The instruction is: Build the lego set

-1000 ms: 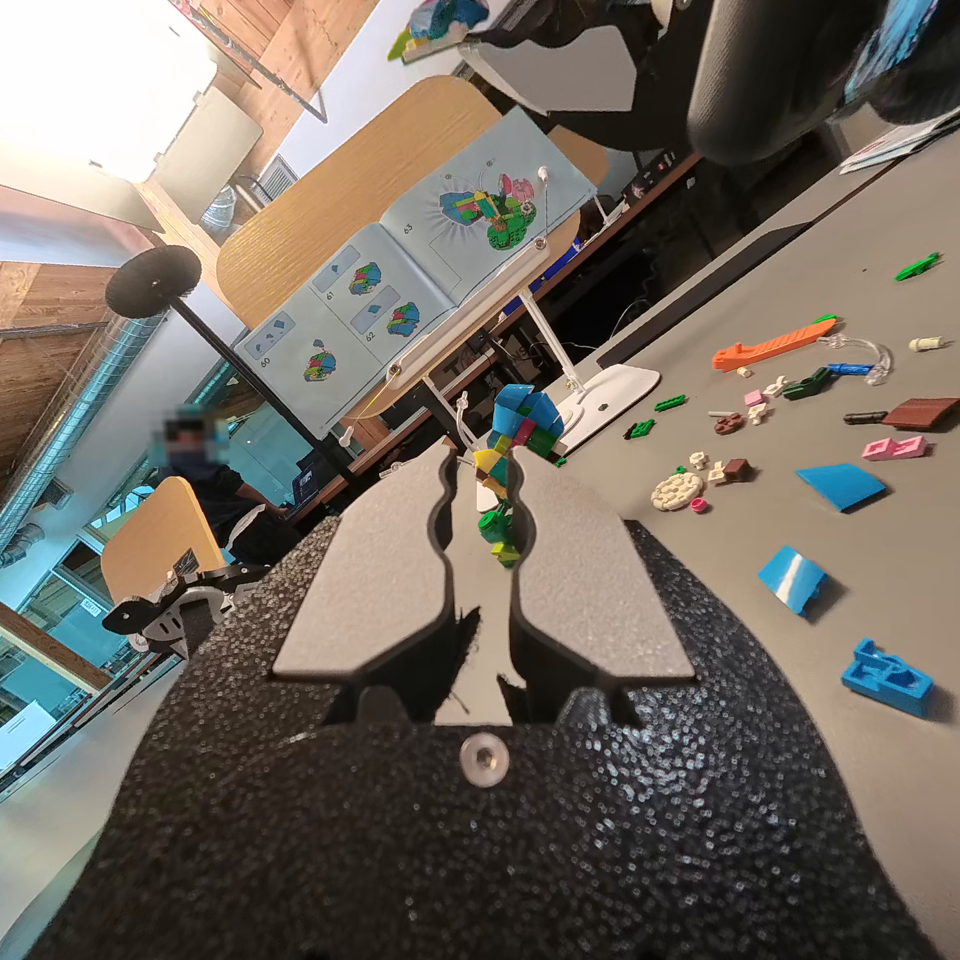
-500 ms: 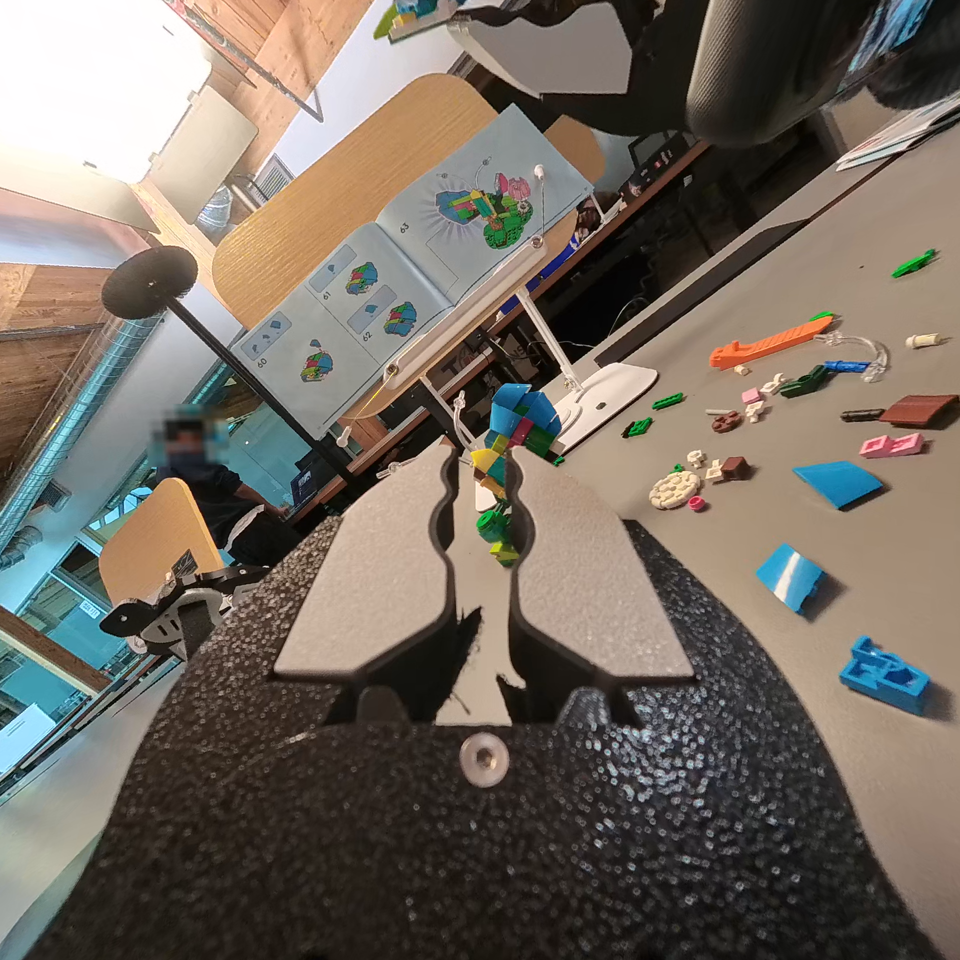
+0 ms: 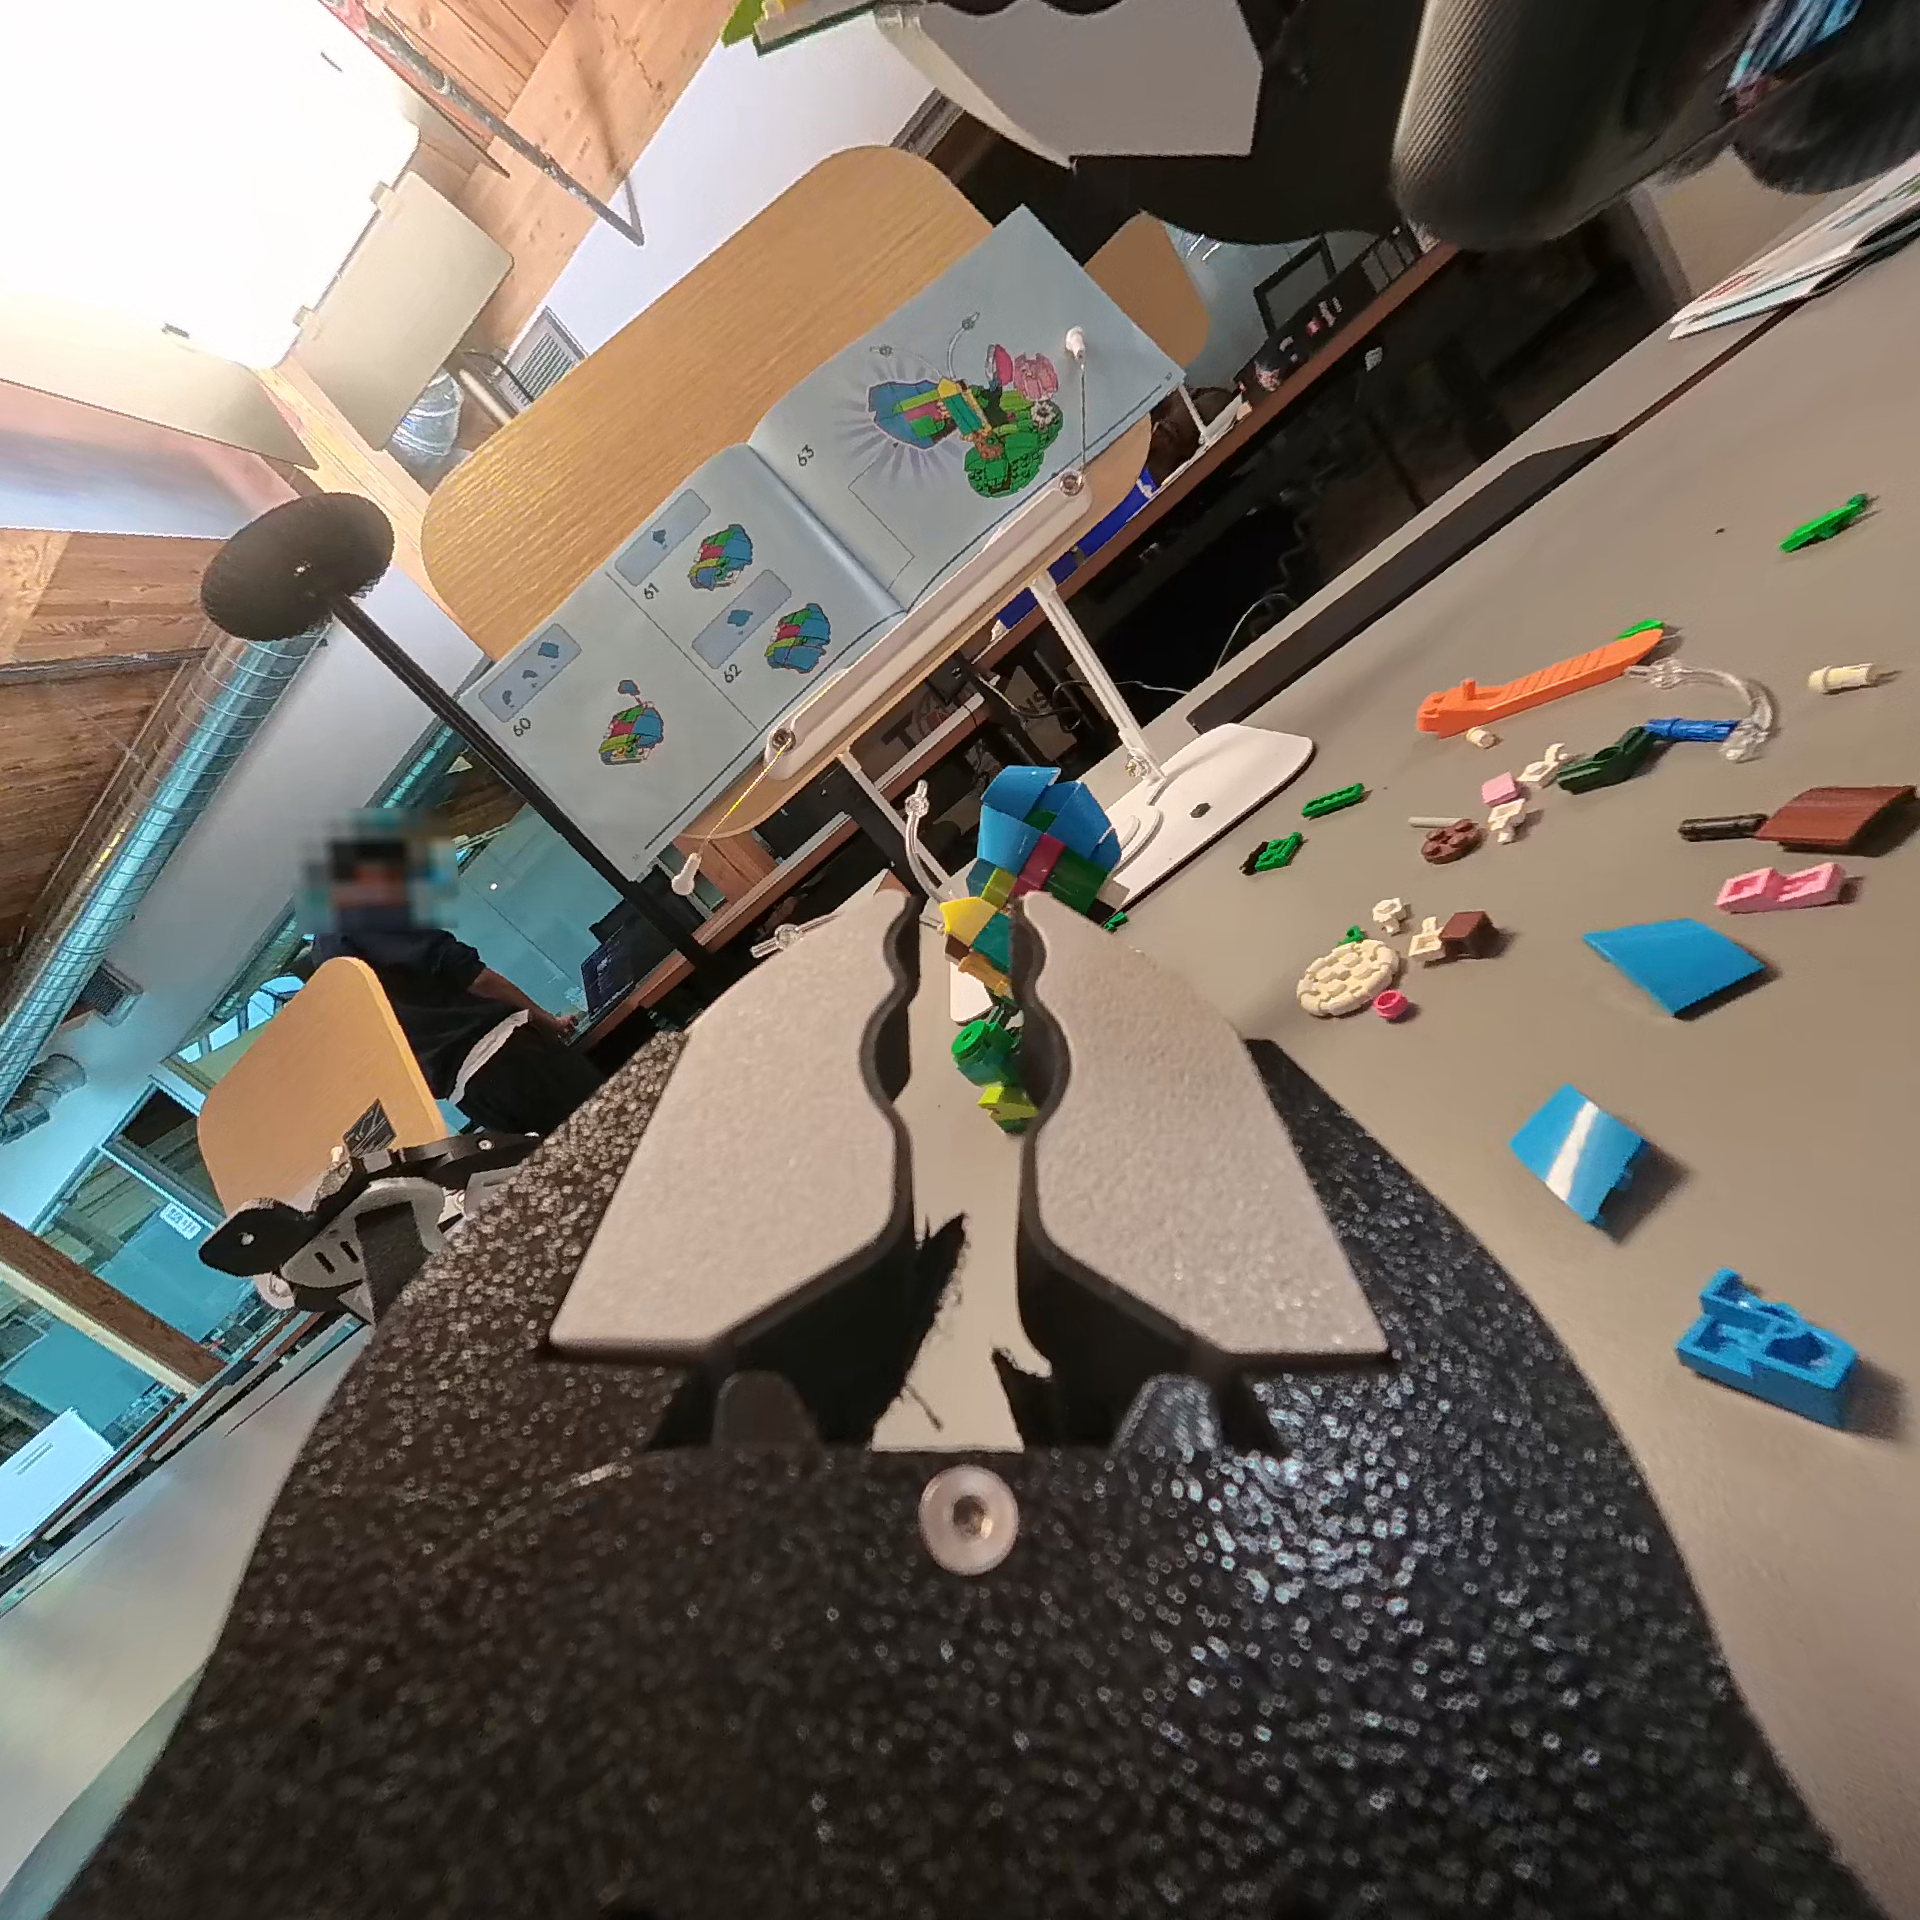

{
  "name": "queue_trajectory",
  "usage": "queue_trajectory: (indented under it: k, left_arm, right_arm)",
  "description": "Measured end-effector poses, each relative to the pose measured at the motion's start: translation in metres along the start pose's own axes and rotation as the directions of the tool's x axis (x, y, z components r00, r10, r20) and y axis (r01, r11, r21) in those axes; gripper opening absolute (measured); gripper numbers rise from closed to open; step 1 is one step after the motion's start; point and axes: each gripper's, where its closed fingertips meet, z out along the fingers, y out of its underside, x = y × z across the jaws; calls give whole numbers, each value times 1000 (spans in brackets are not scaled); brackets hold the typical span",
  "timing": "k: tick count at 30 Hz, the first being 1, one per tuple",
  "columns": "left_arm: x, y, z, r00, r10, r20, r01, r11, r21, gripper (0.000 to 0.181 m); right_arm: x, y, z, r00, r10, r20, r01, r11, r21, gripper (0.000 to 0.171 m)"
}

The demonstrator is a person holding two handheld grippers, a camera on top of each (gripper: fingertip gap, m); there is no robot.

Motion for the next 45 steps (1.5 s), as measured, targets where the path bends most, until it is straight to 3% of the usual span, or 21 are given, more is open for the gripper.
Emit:
queue_trajectory:
  k: [18, 30, 45]
  left_arm:
    - [1, 0, 0, 1000, 4, -3, -4, 1000, -1, 15]
    - [0, 0, 0, 1000, -4, -2, 4, 1000, 0, 15]
    - [1, 0, 0, 1000, -1, -5, 1, 1000, 0, 15]
  right_arm:
    - [-1, -10, -5, 999, -40, 22, 38, 994, 106, 11]
    - [6, -35, -18, 963, 164, 213, -224, 928, 298, 11]
    - [17, -35, -23, 959, 164, 231, -238, 910, 339, 11]
